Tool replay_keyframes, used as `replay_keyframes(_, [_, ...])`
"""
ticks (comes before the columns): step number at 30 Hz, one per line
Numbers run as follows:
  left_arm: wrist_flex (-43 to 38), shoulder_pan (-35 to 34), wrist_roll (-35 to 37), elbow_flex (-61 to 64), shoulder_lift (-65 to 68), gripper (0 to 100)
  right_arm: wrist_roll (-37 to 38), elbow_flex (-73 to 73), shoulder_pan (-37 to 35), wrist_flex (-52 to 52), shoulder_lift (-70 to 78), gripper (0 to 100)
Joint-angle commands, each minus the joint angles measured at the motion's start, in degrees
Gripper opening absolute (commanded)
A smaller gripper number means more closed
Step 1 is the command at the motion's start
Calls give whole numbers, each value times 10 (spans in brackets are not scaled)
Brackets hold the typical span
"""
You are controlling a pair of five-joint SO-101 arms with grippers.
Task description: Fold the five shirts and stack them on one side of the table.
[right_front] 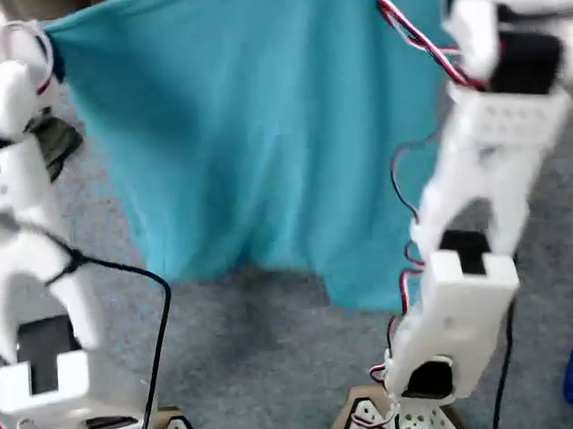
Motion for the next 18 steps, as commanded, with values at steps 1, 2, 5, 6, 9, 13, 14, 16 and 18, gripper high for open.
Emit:
replay_keyframes(1, [-142, 0, 1, 87, 45, 20, 25, 12, -7, -79, 72, 5])
replay_keyframes(2, [-173, 5, 1, 105, 64, 20, 26, 12, -10, -91, 94, 5])
replay_keyframes(5, [-237, 11, 1, 138, 119, 20, 27, 11, -15, -114, 136, 5])
replay_keyframes(6, [-244, 16, 1, 138, 137, 20, 27, 11, -15, -114, 144, 5])
replay_keyframes(9, [-242, 26, 1, 133, 169, 20, 25, 11, -10, -111, 155, 5])
replay_keyframes(13, [-236, 30, 4, 132, 175, 20, 26, 7, 1, -72, 154, 5])
replay_keyframes(14, [-226, 30, 4, 130, 175, 20, 26, -2, 2, -60, 155, 5])
replay_keyframes(16, [-192, 30, 2, 114, 175, 20, 27, -19, 6, -20, 156, 5])
replay_keyframes(18, [-147, 29, 2, 91, 175, 20, 27, -39, 8, 31, 155, 5])
